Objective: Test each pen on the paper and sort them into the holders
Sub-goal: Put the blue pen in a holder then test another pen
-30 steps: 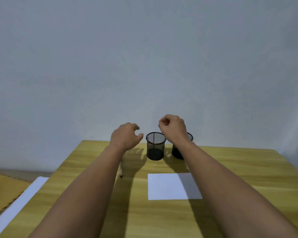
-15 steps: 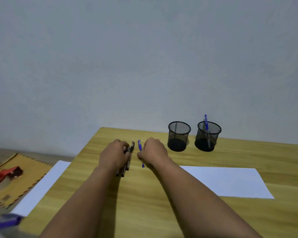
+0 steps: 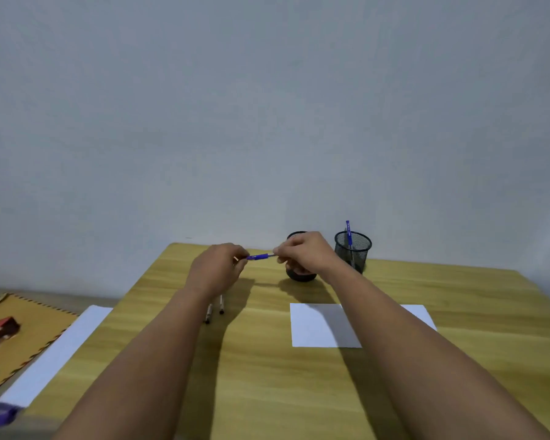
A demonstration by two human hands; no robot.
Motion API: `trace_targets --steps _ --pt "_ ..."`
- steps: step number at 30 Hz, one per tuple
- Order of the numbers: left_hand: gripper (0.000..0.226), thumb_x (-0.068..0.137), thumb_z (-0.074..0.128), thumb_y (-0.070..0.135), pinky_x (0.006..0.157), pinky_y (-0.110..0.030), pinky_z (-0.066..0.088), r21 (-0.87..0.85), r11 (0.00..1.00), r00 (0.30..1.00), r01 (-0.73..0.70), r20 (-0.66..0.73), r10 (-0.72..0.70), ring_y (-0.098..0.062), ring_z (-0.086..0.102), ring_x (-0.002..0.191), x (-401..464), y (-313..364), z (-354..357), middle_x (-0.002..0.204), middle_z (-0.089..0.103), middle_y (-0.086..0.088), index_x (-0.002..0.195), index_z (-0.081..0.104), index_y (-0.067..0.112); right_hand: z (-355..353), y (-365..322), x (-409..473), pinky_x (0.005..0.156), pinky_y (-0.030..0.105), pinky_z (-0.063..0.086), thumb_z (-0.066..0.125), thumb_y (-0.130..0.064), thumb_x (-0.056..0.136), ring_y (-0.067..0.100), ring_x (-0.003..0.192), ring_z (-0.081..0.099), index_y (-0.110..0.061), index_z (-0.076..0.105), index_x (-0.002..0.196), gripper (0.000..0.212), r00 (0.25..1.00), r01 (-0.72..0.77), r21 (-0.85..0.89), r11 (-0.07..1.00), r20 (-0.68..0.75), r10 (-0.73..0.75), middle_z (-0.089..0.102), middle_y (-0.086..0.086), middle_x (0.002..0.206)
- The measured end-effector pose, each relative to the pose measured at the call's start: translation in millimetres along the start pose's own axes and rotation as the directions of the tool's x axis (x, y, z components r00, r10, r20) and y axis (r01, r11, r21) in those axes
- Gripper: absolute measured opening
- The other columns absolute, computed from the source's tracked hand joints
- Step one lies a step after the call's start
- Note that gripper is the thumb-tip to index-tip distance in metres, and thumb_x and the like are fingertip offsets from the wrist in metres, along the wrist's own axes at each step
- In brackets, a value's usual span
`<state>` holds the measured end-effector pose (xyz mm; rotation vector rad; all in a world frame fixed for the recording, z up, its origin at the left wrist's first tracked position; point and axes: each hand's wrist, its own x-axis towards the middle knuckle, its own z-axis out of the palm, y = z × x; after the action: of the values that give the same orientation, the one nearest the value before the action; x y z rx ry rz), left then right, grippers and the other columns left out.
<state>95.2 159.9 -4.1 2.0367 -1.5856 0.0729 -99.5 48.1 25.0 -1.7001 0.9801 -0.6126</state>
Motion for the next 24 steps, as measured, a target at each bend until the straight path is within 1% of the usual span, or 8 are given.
trace_targets --steps 2,6,9,12,16,20,22,24 --pt "0.014 0.096 0.063 0.031 0.072 -0.034 0.055 -0.055 0.998 0.999 -0.030 -0.014 0.029 -0.009 0.067 0.090 1.0 16.7 -3.6 0.098 0.072 0.015 0.104 0.074 0.033 -21.4 -4.1 -12.9 0.052 0.021 0.048 0.083 -0.018 0.093 0.011 0.059 0.063 0.000 0.080 0.102 0.021 0.999 -0.038 0.138 0.990 -0.004 0.039 0.079 0.008 0.084" --pt "0.014 0.096 0.065 0.024 0.078 -0.034 0.054 -0.213 0.974 0.996 -0.082 -0.048 0.073 -0.012 0.067 0.085 2.1 56.3 -3.9 0.098 0.074 0.009 0.105 0.075 0.021 -42.9 -0.3 -28.6 0.059 0.024 0.047 0.078 -0.029 0.097 0.011 0.065 0.061 -0.010 0.080 0.099 0.019 0.997 -0.064 0.338 0.939 -0.027 0.078 0.078 0.002 0.089" --pt "0.014 0.095 0.067 0.024 0.073 -0.031 0.050 -0.339 0.939 0.998 -0.058 0.010 0.065 -0.015 0.066 0.081 4.9 80.9 -2.5 0.088 0.072 0.009 0.102 0.077 0.017 -41.1 6.3 -31.9 0.056 0.024 0.046 0.067 -0.033 0.105 0.010 0.059 0.059 -0.013 0.074 0.103 0.022 0.991 -0.019 0.339 0.941 -0.117 0.062 0.077 -0.002 0.081" --pt "0.016 0.096 0.066 0.021 0.074 -0.042 0.059 -0.431 0.902 0.977 0.033 0.202 0.061 -0.026 0.067 0.073 8.7 93.0 1.9 0.079 0.073 -0.005 0.094 0.076 0.009 -40.5 16.7 -33.1 0.051 0.026 0.042 0.056 -0.033 0.111 0.011 0.052 0.055 -0.012 0.068 0.097 0.028 0.976 -0.010 0.340 0.941 -0.201 0.083 0.071 0.002 0.073" --pt "0.026 0.098 0.061 0.014 0.075 -0.042 0.064 -0.473 0.877 0.946 0.089 0.316 0.074 -0.021 0.065 0.066 11.1 113.0 8.3 0.074 0.064 -0.015 0.087 0.070 -0.008 -37.0 29.3 -25.1 0.045 0.023 0.037 0.052 -0.030 0.111 0.012 0.047 0.047 -0.011 0.064 0.086 0.034 0.916 -0.007 0.374 0.928 -0.369 0.156 0.058 0.002 0.063" --pt "0.028 0.098 0.062 0.013 0.070 -0.039 0.064 -0.520 0.838 0.926 0.168 0.375 0.047 -0.023 0.067 0.060 15.4 134.1 5.8 0.070 0.060 -0.011 0.083 0.068 -0.009 -40.5 31.5 -10.8 0.057 0.031 0.032 0.051 -0.028 0.103 0.019 0.056 0.042 -0.018 0.065 0.067 0.040 0.846 0.011 0.410 0.912 -0.490 0.210 0.054 -0.001 0.061" --pt "0.026 0.099 0.062 0.013 0.060 -0.029 0.061 -0.535 0.819 0.920 0.208 0.392 0.022 -0.022 0.068 0.056 17.0 142.9 3.1 0.070 0.060 -0.010 0.079 0.068 -0.003 -39.5 28.0 -6.9 0.062 0.035 0.034 0.051 -0.030 0.102 0.020 0.056 0.041 -0.019 0.064 0.064 0.041 0.833 0.015 0.430 0.903 -0.505 0.227 0.054 -0.003 0.060" --pt "0.026 0.098 0.063 0.013 0.057 -0.025 0.058 -0.551 0.800 0.907 0.238 0.420 0.020 -0.020 0.067 0.055 18.8 145.3 2.1 0.069 0.061 -0.008 0.078 0.068 -0.003 -43.8 30.6 0.1 0.066 0.037 0.036 0.049 -0.039 0.098 0.025 0.060 0.047 -0.020 0.064 0.065 0.041 0.807 0.032 0.437 0.899 -0.542 0.235 0.057 -0.001 0.062"
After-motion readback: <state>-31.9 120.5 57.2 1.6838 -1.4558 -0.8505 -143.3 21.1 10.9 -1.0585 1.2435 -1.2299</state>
